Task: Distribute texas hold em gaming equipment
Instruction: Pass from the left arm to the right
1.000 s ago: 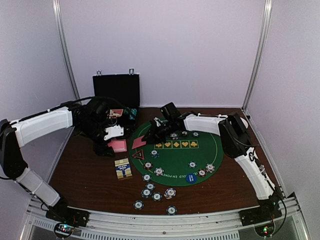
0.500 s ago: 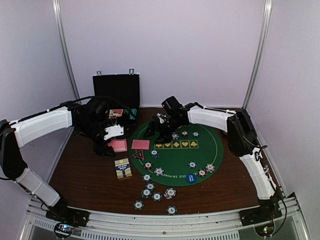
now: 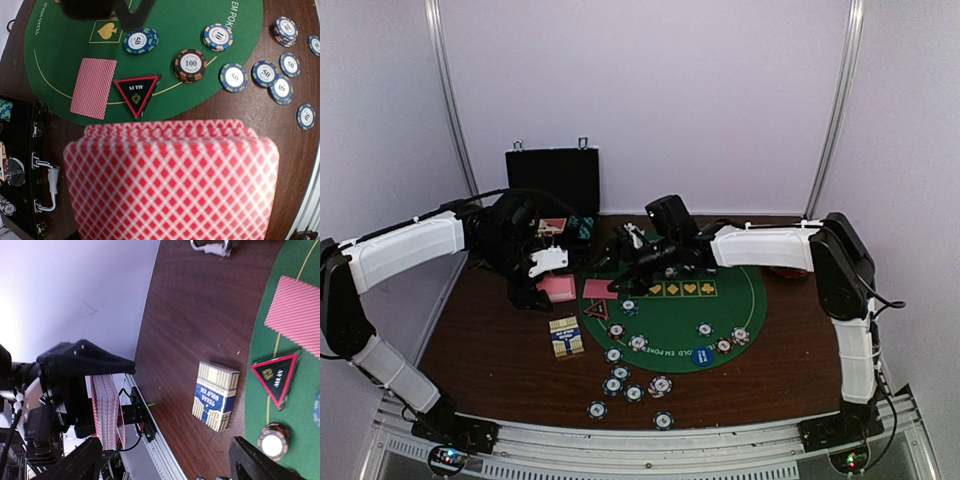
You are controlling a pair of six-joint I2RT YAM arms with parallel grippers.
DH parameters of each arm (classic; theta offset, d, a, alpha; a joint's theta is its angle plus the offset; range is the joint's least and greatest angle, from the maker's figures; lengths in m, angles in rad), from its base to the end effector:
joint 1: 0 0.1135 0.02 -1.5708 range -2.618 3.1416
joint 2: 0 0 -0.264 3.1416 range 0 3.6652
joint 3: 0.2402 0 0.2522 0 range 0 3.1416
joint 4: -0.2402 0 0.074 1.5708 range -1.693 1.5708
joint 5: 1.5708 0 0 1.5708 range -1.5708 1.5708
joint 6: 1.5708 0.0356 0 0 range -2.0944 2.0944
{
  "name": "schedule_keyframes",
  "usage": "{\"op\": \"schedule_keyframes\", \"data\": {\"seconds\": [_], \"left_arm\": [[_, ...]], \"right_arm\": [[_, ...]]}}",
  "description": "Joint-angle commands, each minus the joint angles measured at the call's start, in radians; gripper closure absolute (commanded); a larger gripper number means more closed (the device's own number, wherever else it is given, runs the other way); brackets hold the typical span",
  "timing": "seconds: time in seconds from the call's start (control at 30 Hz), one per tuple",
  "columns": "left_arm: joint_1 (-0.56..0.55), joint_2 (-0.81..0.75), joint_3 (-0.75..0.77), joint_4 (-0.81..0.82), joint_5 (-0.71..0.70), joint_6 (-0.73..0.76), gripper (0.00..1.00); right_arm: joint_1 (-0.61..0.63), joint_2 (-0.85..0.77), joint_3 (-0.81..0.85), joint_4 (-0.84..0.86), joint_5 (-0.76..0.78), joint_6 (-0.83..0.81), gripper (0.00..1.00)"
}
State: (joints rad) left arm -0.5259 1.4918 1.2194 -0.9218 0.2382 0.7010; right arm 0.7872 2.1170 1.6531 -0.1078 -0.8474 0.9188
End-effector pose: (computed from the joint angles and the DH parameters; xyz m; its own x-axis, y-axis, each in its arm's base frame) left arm 0.2476 -0.1534 0.2676 -0.2516 0.8707 -0.4226 0.9489 0.3079 0.0695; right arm 0.3235 0.3625 0.2304 -0.9581 -0.2161 -0.1879 -0.2509 0.3172 0.9146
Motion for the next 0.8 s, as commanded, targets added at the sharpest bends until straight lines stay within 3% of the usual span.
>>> {"op": "schedule_keyframes", "data": {"seconds": [0.0,0.77], "left_arm": [[0.003,0.0,0.035,0.007,0.025,-0.008,0.73],[0.003,-0.003,0.044,-0.003,0.039,-0.009,0.73]], "right_arm": [[0.044,-0.028,-0.037,0.184,-0.046,0.102,0.09],[0.12,0.129,0.075,0.406,-0.122,0.294,0.14]]}}
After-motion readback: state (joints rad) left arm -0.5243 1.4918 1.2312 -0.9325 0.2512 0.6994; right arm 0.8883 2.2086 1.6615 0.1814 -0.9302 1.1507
